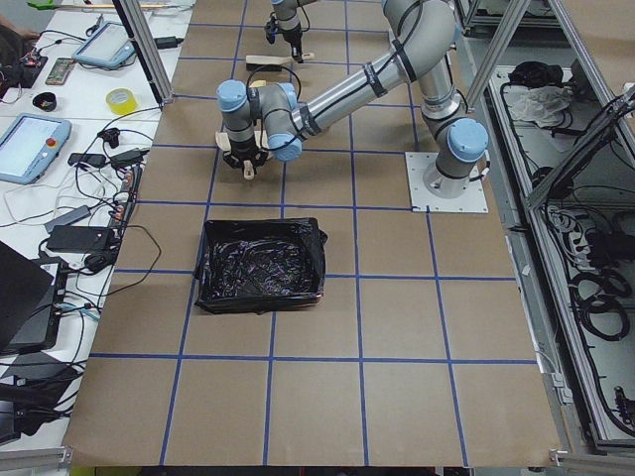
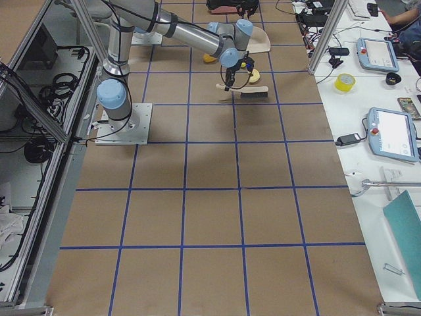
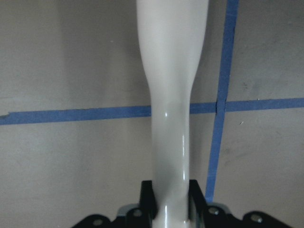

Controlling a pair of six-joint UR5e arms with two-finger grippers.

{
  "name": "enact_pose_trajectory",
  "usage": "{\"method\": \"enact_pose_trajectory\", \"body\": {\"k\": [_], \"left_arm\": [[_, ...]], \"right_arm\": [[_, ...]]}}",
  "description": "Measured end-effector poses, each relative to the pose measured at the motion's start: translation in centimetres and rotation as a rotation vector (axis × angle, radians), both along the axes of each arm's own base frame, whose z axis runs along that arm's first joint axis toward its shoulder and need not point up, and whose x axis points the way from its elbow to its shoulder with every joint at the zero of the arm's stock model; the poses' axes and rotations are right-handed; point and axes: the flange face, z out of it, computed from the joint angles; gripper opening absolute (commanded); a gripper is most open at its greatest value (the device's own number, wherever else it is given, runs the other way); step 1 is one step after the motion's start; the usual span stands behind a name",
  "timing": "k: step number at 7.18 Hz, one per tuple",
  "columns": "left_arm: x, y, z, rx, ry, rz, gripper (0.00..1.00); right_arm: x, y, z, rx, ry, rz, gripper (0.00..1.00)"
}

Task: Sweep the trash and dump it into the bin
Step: 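Move the brush with the right gripper toward the dustpan and sweep the sponge in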

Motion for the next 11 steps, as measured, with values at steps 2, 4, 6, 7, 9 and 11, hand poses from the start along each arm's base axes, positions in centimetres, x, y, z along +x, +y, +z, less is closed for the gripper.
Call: {"method": "enact_pose_trajectory", "body": {"k": [2, 4, 6, 7, 9, 11], "left_arm": [[-1.2, 0.2, 0.2, -0.001, -0.004, -0.020, 0.00], [-2.8, 0.6, 0.1, -0.004, -0.013, -0.045, 0.00], [-3.3, 1.3, 0.0, -0.001, -0.015, -0.053, 0.01], [-3.4, 1.5, -0.1, 0.001, -0.016, -0.053, 0.01], [-3.4, 1.6, -0.2, 0.003, -0.015, -0.053, 0.01], [-3.5, 1.6, -0.3, 0.006, -0.014, -0.053, 0.01]], "right_arm": [[2.8, 0.4, -0.8, 0.002, -0.003, 0.024, 0.00], [6.7, 0.6, -1.6, 0.005, -0.040, 0.041, 0.00], [11.2, 1.7, -2.7, 0.018, -0.075, 0.055, 0.00], [13.8, 2.7, -3.1, 0.026, -0.096, 0.067, 0.00], [18.7, 4.5, -3.3, 0.031, -0.161, 0.072, 0.00], [21.7, 4.7, -2.2, 0.024, -0.229, 0.045, 0.00]]}}
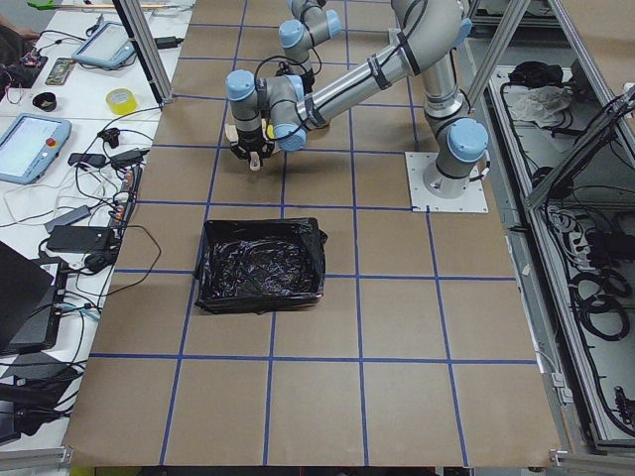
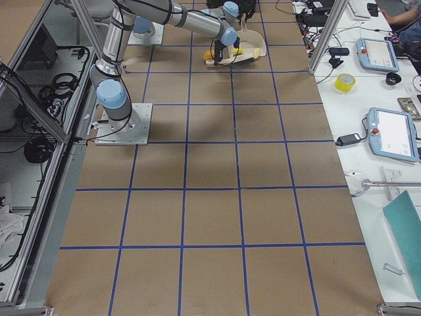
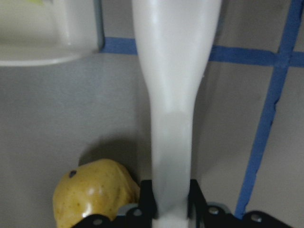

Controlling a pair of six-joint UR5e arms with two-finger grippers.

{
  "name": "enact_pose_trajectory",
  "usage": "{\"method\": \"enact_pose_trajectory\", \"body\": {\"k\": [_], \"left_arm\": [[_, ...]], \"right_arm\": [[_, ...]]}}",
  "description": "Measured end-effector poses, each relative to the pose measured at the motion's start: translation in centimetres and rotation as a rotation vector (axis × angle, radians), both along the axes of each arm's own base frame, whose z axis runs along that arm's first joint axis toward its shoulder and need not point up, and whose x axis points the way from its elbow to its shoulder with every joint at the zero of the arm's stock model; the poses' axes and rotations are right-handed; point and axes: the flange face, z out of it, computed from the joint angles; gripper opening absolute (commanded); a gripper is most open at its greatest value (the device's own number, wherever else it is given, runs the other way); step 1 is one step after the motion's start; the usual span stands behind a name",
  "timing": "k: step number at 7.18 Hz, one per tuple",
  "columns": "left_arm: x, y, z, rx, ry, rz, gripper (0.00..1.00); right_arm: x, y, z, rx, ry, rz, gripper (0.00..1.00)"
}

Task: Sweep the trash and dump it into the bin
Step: 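Sweep the curved pale piece into the dustpan with the right gripper's brush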

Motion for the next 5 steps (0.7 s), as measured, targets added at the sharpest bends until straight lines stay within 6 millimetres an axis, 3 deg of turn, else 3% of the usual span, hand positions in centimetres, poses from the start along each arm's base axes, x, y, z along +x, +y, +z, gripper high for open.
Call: {"method": "enact_pose_trajectory", "body": {"k": [5], "left_arm": [[0.6, -0.1, 0.3, -0.009, -0.002, -0.010, 0.01]], "right_arm": [[4.6, -2.4, 3.6, -0.027, -0.127, -0.075, 0.01]]}}
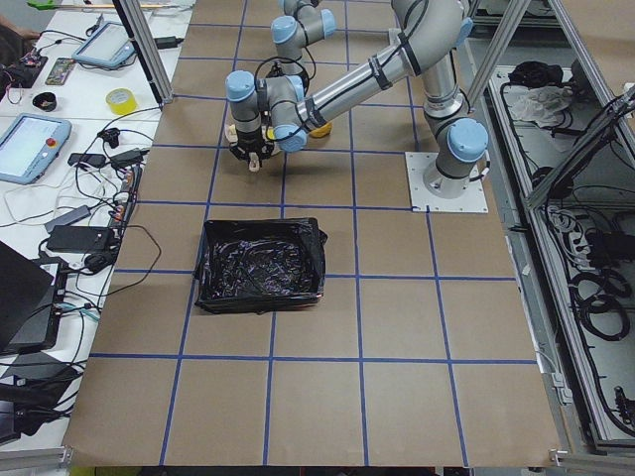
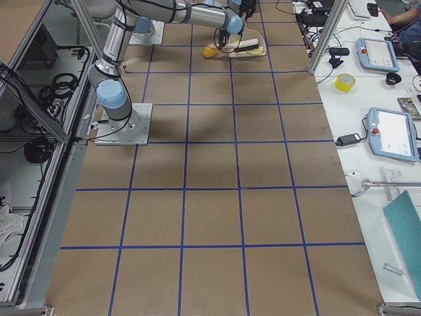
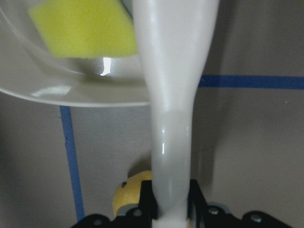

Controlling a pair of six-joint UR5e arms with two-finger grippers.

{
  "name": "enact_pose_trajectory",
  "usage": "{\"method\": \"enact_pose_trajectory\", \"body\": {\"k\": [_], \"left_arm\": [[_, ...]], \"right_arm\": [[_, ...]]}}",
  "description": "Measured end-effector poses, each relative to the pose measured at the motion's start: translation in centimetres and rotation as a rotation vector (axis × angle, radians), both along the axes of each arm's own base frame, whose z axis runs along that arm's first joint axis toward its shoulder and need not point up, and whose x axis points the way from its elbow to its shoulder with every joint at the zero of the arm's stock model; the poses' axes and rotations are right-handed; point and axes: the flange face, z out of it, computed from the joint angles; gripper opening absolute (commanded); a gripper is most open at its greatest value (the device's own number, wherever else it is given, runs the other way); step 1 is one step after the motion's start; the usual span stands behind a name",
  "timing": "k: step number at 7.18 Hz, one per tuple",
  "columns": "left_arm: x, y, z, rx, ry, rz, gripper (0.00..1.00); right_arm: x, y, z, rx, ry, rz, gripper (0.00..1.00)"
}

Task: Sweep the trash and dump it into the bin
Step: 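Sweep the curved pale piece into the dustpan with the right gripper's brush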

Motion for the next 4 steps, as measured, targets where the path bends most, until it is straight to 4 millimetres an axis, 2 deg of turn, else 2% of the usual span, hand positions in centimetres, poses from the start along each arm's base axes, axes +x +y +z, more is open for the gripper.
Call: {"method": "enact_pose_trajectory", "body": {"k": [2, 3, 4], "left_arm": [[0.3, -0.1, 0.2, -0.006, 0.000, -0.004, 0.01], [0.9, -0.3, 0.4, -0.012, 0.002, -0.008, 0.01], [2.4, -0.2, 0.6, -0.015, 0.006, -0.008, 0.01]], "right_arm": [[-0.4, 0.3, 1.6, 0.020, 0.038, 0.013, 0.01], [-1.9, 1.0, 3.6, 0.038, 0.094, 0.033, 0.01], [-3.9, 1.9, 5.9, 0.073, 0.151, 0.046, 0.01]]}}
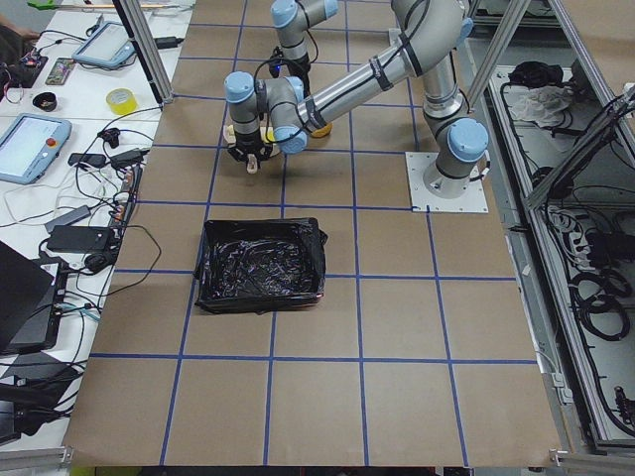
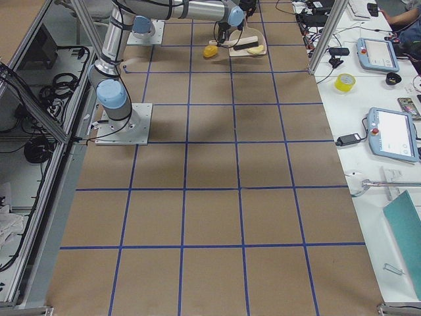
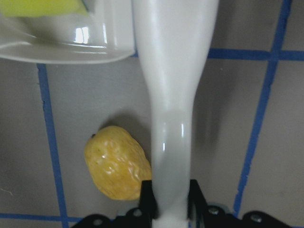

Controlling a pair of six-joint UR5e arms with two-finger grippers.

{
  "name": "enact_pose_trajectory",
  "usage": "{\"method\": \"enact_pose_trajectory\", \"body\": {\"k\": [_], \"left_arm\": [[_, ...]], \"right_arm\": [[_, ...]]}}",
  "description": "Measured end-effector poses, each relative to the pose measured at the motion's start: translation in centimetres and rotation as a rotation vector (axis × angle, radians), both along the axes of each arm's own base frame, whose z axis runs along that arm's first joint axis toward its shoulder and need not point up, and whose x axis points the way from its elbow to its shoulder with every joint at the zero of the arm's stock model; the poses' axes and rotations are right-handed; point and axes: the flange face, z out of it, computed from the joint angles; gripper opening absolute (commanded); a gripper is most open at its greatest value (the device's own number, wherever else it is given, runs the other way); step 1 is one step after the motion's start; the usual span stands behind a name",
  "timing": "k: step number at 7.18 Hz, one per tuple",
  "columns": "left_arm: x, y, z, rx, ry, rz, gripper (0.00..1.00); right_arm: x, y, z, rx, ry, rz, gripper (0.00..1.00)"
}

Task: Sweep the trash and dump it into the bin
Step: 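Sweep the curved pale piece into the dustpan with the right gripper's brush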

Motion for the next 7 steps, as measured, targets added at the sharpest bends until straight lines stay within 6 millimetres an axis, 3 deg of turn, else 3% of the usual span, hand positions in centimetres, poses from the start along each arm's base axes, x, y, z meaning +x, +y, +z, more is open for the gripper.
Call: {"method": "enact_pose_trajectory", "body": {"k": [1, 3, 5, 7], "left_arm": [[2.1, 0.3, 0.3, -0.002, 0.003, -0.013, 0.01], [4.9, 1.5, 0.8, 0.001, 0.007, -0.055, 0.01], [5.2, 2.5, 0.8, 0.007, 0.007, -0.065, 0.01], [4.7, 4.7, 0.8, 0.027, 0.006, -0.096, 0.01]], "right_arm": [[-2.1, 1.2, 1.7, 0.049, 0.051, -0.004, 0.01], [-4.9, 5.1, 2.0, 0.145, 0.120, -0.069, 0.01], [-6.5, 9.8, 1.6, 0.203, 0.132, -0.230, 0.01], [-6.3, 13.7, 0.4, 0.250, 0.082, -0.397, 0.01]]}}
